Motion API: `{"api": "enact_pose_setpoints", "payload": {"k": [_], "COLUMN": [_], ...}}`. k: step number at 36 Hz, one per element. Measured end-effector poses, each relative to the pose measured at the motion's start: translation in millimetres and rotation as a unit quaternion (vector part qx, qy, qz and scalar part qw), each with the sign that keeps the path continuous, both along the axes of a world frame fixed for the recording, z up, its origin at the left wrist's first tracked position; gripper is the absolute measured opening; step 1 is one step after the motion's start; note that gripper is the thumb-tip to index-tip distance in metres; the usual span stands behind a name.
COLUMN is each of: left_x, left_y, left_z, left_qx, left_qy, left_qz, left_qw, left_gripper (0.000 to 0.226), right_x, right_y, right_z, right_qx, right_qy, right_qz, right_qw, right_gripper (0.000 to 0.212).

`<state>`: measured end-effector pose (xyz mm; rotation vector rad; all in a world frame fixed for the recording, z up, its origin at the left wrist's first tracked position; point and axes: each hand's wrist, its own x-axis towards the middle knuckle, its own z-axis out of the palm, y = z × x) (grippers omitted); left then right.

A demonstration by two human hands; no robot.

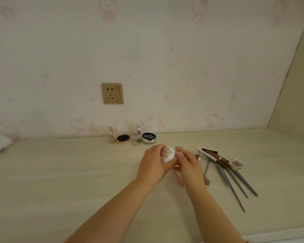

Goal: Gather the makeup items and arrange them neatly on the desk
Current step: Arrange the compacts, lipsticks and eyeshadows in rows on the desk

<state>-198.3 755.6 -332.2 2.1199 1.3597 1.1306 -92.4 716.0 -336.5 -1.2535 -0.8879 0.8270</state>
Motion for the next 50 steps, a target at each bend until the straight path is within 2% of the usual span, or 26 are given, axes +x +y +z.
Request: {"api": "enact_pose_setpoints", "payload": {"k": [2,5,9,12,15,20,22,24,26,28,30,34,38,43,45,48,50], "left_x": [-25,-59,-93,-108,-115,-116,-114,-111,-109,-107,-106,-105,-106,-109,-112,-117,-120], "left_y": [-5,-10,-9,-6,-3,0,1,1,0,-1,-2,-4,-4,0,1,4,5], "left_z": [-7,-19,-28,-30,-34,-40,-41,-41,-41,-40,-39,-37,-36,-40,-41,-43,-44], "left_qx": [-0.023,-0.041,-0.046,-0.038,-0.015,0.005,0.003,-0.009,-0.026,-0.038,-0.045,-0.040,-0.024,-0.015,-0.014,-0.019,-0.011], "left_qy": [-0.023,-0.053,-0.095,-0.088,-0.066,-0.036,-0.032,-0.032,-0.034,-0.034,-0.041,-0.068,-0.083,-0.141,-0.177,-0.234,-0.246], "left_qz": [0.023,0.051,0.080,0.097,0.105,0.105,0.107,0.109,0.113,0.117,0.121,0.130,0.137,0.137,0.144,0.156,0.164], "left_qw": [0.999,0.996,0.991,0.991,0.992,0.994,0.994,0.993,0.993,0.992,0.991,0.988,0.987,0.980,0.974,0.959,0.955], "left_gripper": [0.057,0.054,0.050,0.053,0.046,0.038,0.039,0.038,0.031,0.033,0.042,0.028,0.028,0.026,0.024,0.022,0.021], "right_x": [-24,-56,-93,-114,-128,-134,-133,-131,-130,-131,-132,-131,-129,-129,-131,-133,-133], "right_y": [8,18,22,29,36,39,39,38,39,40,40,38,37,38,37,34,31], "right_z": [-3,-12,-18,-22,-26,-37,-40,-42,-43,-42,-41,-40,-38,-44,-44,-43,-42], "right_qx": [-0.024,-0.065,-0.104,-0.098,-0.094,-0.080,-0.074,-0.055,-0.052,-0.054,-0.058,-0.068,-0.076,-0.063,-0.050,-0.024,-0.007], "right_qy": [0.046,0.061,0.157,0.170,0.184,0.119,0.065,-0.004,-0.038,-0.064,-0.063,-0.059,-0.019,-0.045,-0.056,-0.077,-0.103], "right_qz": [0.047,0.099,0.185,0.213,0.221,0.200,0.172,0.124,0.101,0.092,0.090,0.083,0.078,0.060,0.054,0.040,0.036], "right_qw": [0.998,0.991,0.965,0.957,0.953,0.969,0.980,0.991,0.993,0.992,0.992,0.992,0.994,0.995,0.996,0.996,0.994], "right_gripper": [0.018,0.023,0.046,0.058,0.062,0.054,0.053,0.055,0.056,0.056,0.056,0.061,0.060,0.064,0.059,0.043,0.034]}}
